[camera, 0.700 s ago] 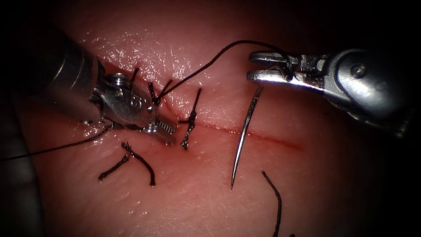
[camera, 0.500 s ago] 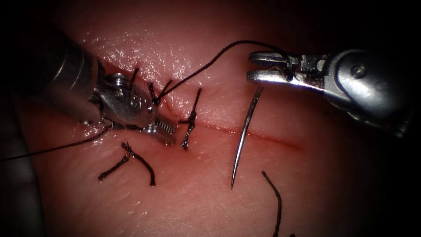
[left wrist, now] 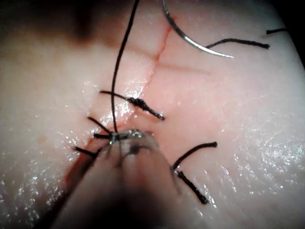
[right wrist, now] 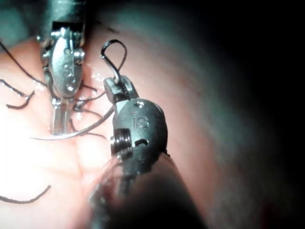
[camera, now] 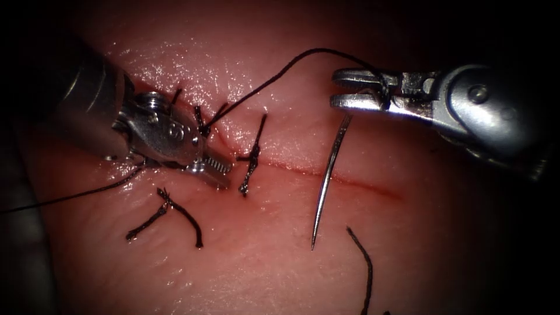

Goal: Wound Closure
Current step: Use the right gripper to insert the needle through the top of the skin

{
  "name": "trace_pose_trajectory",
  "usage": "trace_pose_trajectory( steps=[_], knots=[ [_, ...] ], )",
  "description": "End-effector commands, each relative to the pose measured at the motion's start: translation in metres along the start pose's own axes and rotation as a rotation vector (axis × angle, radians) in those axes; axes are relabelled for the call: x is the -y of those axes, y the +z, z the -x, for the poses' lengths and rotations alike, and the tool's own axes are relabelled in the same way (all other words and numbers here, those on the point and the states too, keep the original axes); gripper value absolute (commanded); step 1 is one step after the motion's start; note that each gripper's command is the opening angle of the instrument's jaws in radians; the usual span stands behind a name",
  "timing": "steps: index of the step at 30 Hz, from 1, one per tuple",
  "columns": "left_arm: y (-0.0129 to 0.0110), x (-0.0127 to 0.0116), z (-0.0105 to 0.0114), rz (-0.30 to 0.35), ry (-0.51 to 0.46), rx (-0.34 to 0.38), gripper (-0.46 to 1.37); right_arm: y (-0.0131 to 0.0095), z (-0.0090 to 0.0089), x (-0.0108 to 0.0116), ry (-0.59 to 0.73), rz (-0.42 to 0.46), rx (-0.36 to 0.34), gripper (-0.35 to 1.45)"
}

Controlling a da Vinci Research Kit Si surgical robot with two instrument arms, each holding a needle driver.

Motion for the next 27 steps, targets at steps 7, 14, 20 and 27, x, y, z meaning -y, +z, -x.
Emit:
trace_pose_trajectory(
  steps=[7,14,20,27],
  knots=[
    [-0.0015,-0.0013,-0.0007,-0.001,-0.011,-0.034,0.02,-0.0005,0.0002,-0.0004,-0.019,0.005,0.001,-0.35],
    [-0.0033,-0.0024,-0.0021,-0.016,-0.018,-0.097,-0.12,-0.0009,0.0003,-0.0007,-0.024,0.003,0.001,-0.35],
    [-0.0052,-0.0041,-0.0047,0.027,-0.005,-0.242,-0.23,-0.0014,0.0004,-0.0009,-0.03,0.0,0.0,-0.35],
    [-0.0054,-0.0054,-0.0067,0.036,0.008,-0.285,-0.26,-0.0019,0.0005,-0.001,-0.036,-0.003,0.0,-0.35]
  ],
)
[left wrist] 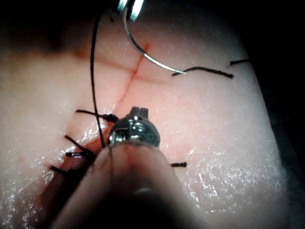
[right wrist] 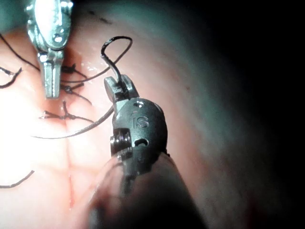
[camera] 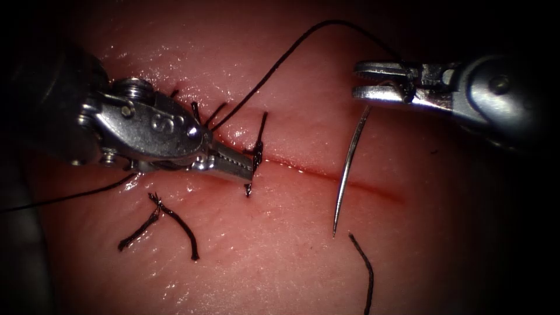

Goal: Wound Closure
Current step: Use the right gripper to insert the needle through the top of the skin

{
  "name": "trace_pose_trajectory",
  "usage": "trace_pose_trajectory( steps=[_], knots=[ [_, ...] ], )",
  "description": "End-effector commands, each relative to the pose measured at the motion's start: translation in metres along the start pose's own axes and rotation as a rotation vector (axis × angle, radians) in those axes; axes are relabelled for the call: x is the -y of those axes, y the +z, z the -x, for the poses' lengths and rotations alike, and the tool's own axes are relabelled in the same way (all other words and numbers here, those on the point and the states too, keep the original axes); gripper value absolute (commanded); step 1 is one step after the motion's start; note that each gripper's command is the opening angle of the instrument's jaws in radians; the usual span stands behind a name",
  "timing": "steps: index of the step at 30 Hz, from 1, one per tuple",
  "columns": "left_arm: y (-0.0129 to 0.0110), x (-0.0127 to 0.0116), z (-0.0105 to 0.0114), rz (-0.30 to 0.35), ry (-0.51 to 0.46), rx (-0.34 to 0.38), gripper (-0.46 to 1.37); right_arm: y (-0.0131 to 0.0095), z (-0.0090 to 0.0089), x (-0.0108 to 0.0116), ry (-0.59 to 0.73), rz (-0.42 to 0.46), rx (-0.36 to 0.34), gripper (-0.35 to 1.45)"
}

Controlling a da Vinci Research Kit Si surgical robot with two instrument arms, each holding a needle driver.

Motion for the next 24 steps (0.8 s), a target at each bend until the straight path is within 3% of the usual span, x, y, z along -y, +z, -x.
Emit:
trace_pose_trajectory(
  steps=[1,7,17,24],
  knots=[
    [0.0005,0.0,-0.0001,-0.001,0.003,-0.007,-0.27,-0.0001,0.0,0.0,-0.006,0.004,0.0,-0.35],
    [0.0032,-0.0002,0.0001,-0.003,0.025,-0.018,-0.32,-0.0004,0.0,-0.0001,-0.018,0.0,-0.002,-0.35],
    [0.007,0.0002,0.0027,-0.019,0.051,0.004,-0.35,-0.0005,0.0001,-0.0001,-0.03,-0.001,-0.002,-0.35],
    [0.0081,-0.0001,0.0037,-0.017,0.053,0.027,-0.34,-0.0003,0.0002,-0.0002,-0.148,0.007,0.012,-0.35]
  ],
)
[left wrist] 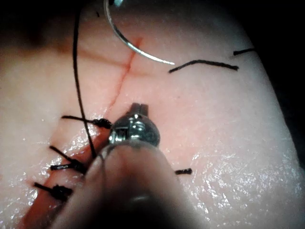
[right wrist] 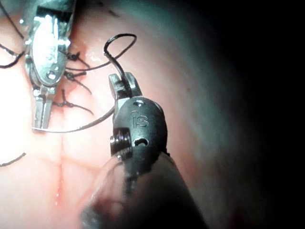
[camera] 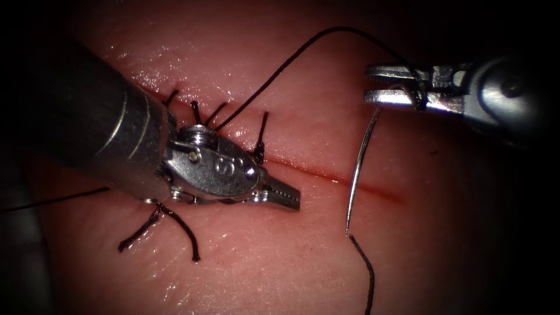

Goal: Wound Closure
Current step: Use the right gripper to insert the needle through the top of the skin

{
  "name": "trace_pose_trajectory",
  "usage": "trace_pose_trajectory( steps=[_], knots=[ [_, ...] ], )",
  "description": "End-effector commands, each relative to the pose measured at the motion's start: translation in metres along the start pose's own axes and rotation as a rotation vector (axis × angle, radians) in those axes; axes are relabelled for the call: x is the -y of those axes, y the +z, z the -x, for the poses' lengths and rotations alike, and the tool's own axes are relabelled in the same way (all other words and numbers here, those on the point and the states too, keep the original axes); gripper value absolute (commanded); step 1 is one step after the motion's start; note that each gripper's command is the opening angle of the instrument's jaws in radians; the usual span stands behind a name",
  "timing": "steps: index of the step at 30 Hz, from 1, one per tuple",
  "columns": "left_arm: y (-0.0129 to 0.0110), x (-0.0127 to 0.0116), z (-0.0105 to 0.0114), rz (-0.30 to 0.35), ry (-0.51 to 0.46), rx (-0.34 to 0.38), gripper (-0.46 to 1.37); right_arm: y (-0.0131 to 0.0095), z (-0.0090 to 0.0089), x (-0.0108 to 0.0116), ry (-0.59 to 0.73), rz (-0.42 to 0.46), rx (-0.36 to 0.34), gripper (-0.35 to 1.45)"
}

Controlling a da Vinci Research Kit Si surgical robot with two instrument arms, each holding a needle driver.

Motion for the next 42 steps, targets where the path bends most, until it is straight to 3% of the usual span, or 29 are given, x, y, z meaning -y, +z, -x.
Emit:
trace_pose_trajectory(
  steps=[1,20,31,42],
  knots=[
    [0.0002,-0.0002,0.0001,0.008,-0.002,0.004,-0.34,0.0001,0.0001,-0.0003,-0.033,0.008,0.003,-0.35],
    [0.0007,-0.0005,0.001,0.018,-0.008,0.002,-0.33,0.0028,0.0015,-0.001,-0.327,0.118,-0.004,-0.35],
    [0.0003,-0.0006,0.0013,0.022,-0.011,0.002,-0.33,0.0031,0.0036,-0.001,-0.43,0.12,0.013,-0.35],
    [0.0003,-0.0006,0.0012,0.022,-0.01,0.002,-0.33,0.0027,0.004,-0.0008,-0.505,0.099,0.034,-0.35]
  ],
)
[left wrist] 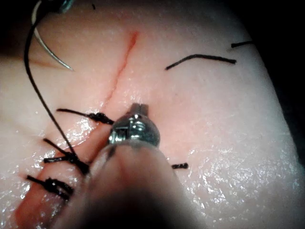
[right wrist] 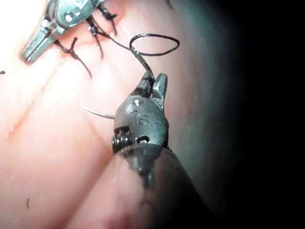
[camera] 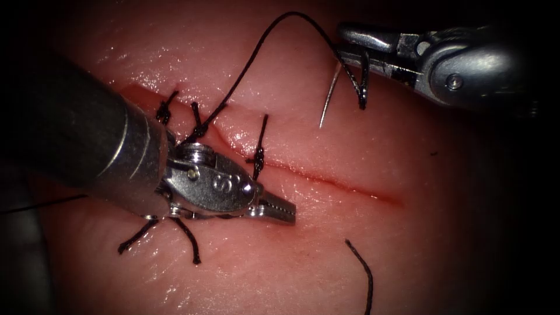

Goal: Wound Closure
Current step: Use the right gripper to insert the needle through the top of the skin

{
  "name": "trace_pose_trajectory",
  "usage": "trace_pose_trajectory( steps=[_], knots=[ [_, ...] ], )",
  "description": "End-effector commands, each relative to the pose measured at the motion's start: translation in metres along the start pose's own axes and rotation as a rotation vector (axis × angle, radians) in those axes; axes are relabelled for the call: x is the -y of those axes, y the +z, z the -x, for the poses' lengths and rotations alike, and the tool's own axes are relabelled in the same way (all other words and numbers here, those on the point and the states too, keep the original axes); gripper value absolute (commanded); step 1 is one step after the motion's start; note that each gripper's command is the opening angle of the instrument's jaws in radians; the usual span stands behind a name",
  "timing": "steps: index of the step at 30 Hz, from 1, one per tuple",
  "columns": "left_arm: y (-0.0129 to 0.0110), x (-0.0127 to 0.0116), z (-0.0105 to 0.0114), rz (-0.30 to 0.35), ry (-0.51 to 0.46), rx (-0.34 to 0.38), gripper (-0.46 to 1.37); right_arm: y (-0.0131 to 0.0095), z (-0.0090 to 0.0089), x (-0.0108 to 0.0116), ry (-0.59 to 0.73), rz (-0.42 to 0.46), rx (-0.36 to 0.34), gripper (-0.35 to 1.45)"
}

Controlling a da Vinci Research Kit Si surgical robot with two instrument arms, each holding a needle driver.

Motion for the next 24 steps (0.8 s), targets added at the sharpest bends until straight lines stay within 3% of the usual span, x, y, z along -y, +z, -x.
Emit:
trace_pose_trajectory(
  steps=[1,14,24],
  knots=[
    [0.0,0.0,0.0,0.009,0.0,0.0,-0.33,-0.0001,0.0,0.0002,-0.005,0.005,0.002,-0.35],
    [-0.0003,0.0002,-0.0004,0.014,-0.002,0.002,-0.33,0.0,0.0004,0.0026,-0.07,-0.009,0.009,-0.35],
    [-0.0005,0.0002,-0.0003,0.014,-0.007,-0.003,-0.33,-0.0001,0.0001,0.0047,-0.11,0.099,0.06,-0.35]
  ],
)
